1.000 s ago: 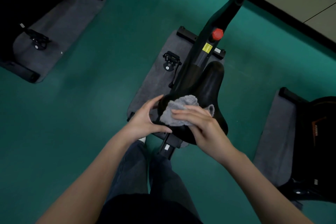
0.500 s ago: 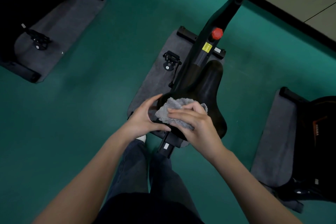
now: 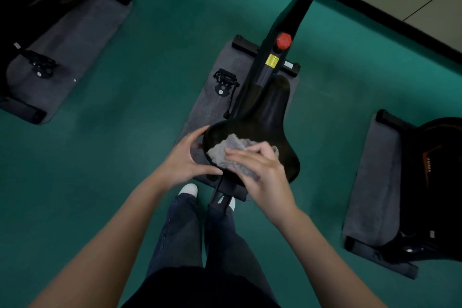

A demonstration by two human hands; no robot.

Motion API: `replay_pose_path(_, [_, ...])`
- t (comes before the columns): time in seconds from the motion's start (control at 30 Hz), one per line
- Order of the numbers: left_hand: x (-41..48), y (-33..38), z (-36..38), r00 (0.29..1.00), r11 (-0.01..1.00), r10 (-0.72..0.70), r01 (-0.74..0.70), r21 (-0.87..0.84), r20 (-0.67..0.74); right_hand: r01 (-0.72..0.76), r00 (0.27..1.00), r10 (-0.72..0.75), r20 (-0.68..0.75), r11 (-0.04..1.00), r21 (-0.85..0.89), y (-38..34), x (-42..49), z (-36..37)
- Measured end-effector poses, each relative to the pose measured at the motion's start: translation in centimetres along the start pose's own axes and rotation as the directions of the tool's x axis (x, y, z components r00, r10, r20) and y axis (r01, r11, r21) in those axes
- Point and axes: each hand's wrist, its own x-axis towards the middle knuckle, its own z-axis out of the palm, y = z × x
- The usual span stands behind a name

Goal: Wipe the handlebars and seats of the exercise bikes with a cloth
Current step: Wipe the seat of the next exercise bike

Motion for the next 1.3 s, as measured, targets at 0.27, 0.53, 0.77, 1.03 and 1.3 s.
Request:
replay_pose_path(0.27, [-0.1, 0.4, 0.1, 0.998, 0.996, 0.061, -0.058, 0.071, -0.034, -0.193, 0.952, 0.243, -0.186, 0.948, 0.254, 2.9, -7.2, -2.6])
replay_pose_path(0.53, [0.0, 0.5, -0.1, 0.999, 0.994, 0.047, -0.045, 0.099, -0.021, -0.322, 0.576, 0.723, -0.380, 0.629, 0.707, 9.5, -3.9, -2.4])
replay_pose_path(0.77, [0.9, 0.8, -0.9, 0.995, 0.966, 0.093, -0.098, 0.241, 0.030, -0.211, 0.529, 0.794, -0.299, 0.464, 0.860, 9.9, -3.8, 0.8])
replay_pose_path(1.03, [3.1, 1.8, -2.3, 0.965, 0.924, 0.098, -0.180, 0.337, 0.245, -0.165, 0.215, 0.810, -0.545, 0.581, 0.797, 4.3, -4.6, 5.3])
replay_pose_path(1.3, [5.9, 2.6, -6.1, 0.847, 0.862, 0.137, -0.358, 0.359, 0.514, -0.252, -0.145, 0.650, -0.746, 0.704, 0.664, -0.6, -0.8, 10.2])
